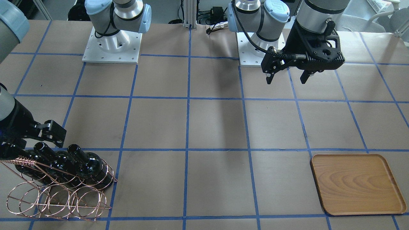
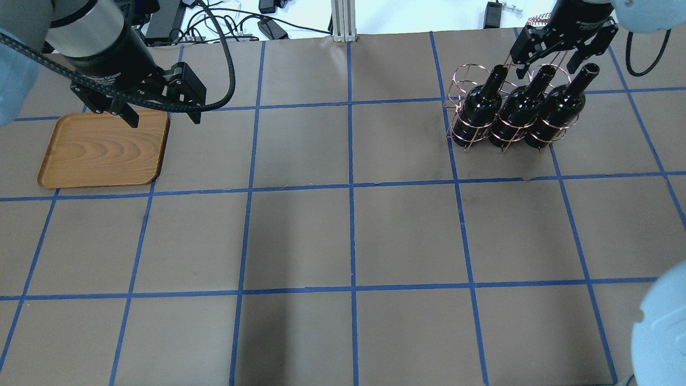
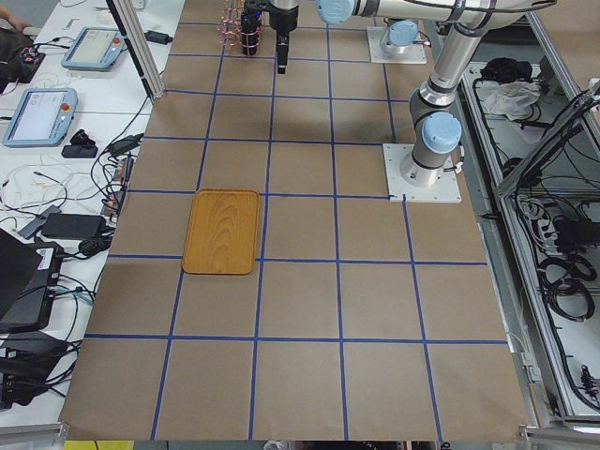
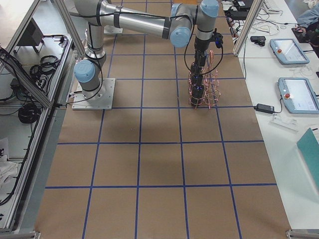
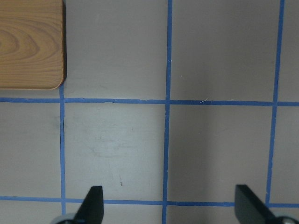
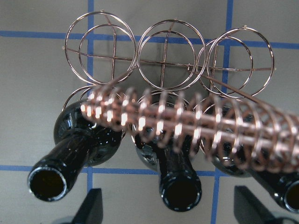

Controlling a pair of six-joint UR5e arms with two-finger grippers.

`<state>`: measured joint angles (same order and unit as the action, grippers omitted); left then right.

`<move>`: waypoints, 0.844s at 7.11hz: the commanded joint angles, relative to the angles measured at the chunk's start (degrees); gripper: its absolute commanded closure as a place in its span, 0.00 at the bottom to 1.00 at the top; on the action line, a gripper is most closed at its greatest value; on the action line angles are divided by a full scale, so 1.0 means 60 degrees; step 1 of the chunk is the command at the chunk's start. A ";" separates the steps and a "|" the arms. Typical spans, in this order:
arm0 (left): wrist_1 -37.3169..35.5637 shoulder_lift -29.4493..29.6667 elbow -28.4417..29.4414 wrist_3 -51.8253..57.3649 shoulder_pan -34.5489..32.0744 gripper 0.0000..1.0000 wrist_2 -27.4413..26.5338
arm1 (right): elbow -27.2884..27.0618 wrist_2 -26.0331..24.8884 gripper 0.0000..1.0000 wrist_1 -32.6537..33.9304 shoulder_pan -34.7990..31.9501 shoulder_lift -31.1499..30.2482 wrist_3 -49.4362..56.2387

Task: Take wine from basket and place on tray
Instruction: 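Grasp the neck of the middle dark bottle with the right gripper and lift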

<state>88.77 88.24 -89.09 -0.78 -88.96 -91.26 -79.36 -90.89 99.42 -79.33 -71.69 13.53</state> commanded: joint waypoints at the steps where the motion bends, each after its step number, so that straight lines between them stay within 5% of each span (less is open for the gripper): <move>1: 0.0000 0.0001 0.0009 0.0012 0.0002 0.00 0.0005 | -0.0015 0.0003 0.02 0.0158 0.0008 0.0185 0.0001; 6: 0.0000 0.0001 -0.0005 0.0027 0.0002 0.00 -0.0010 | 0.0029 0.0046 0.80 0.0158 0.0023 0.0171 0.0015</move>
<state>88.77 88.24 -89.12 -0.65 -88.95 -91.29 -79.29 -90.66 100.37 -79.25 -70.45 13.60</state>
